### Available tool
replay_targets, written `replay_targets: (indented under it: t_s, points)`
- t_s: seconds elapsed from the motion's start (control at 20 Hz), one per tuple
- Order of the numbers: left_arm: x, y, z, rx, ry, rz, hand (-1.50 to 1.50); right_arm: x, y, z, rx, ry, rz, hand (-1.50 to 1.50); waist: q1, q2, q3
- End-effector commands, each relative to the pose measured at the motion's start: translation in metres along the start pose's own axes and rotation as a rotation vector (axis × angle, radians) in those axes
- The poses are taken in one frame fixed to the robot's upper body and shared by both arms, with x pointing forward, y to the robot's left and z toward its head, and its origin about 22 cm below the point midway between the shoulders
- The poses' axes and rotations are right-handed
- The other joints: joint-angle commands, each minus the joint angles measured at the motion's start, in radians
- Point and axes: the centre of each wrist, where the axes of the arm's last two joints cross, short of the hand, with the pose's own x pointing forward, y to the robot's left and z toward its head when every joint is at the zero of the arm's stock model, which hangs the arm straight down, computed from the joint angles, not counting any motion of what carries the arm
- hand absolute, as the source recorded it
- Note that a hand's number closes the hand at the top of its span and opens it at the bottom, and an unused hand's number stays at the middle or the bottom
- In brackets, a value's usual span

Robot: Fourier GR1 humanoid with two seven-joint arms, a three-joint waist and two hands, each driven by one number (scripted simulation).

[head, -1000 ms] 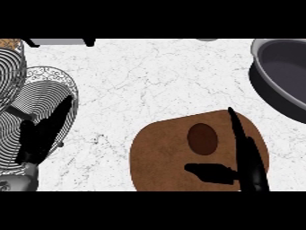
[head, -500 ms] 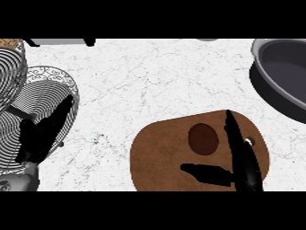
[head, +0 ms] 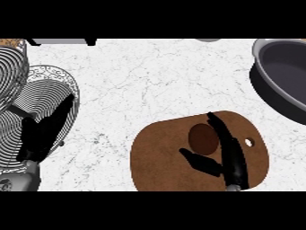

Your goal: Pick the cupcake from the cutting board and place it in the pot

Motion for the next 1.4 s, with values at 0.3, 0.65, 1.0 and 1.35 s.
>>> replay_targets:
  t_s: [0.3, 0.65, 1.0, 1.35]
  points:
    - [-0.019, -0.053, -0.01, -0.095, 0.044, 0.088, 0.0, -0.052, 0.013, -0.005, 0.03, -0.052, -0.053, 1.5, -0.012, 0.019, -0.011]
    - [-0.016, -0.032, 0.004, -0.069, 0.038, 0.092, 0.0, -0.044, -0.138, -0.019, 0.073, -0.178, 0.037, 1.5, -0.04, 0.014, -0.008]
    - [-0.014, -0.016, 0.012, -0.048, 0.028, 0.099, 0.0, -0.017, -0.273, -0.021, 0.069, -0.276, 0.144, 1.5, -0.073, 0.023, -0.001]
    - [-0.015, -0.026, 0.008, -0.077, 0.022, 0.105, 0.0, 0.011, -0.389, 0.002, 0.027, -0.36, 0.189, 1.5, -0.037, 0.034, -0.001]
